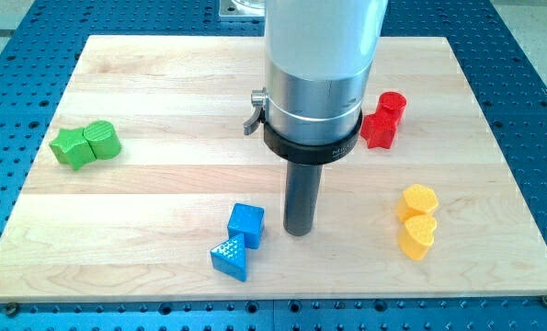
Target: Place your arm to the right of the red blocks
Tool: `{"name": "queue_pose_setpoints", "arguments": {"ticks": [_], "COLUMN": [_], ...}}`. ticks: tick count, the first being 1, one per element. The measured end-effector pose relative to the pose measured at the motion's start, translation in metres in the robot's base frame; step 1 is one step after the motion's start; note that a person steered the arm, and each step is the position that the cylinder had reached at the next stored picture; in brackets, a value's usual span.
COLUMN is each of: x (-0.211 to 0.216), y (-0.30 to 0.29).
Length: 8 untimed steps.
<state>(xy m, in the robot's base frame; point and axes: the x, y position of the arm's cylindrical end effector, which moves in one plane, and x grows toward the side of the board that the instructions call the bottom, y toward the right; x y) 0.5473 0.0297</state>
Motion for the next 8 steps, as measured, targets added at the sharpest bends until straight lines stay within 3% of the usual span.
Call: {"name": "queue_pose_setpoints", "arguments": {"ticks": [3,6,7,8], "x": [-0.008,-0.042,-0.055,-0.079], "y": [-0.016,-0.018,0.031,0.125]}}
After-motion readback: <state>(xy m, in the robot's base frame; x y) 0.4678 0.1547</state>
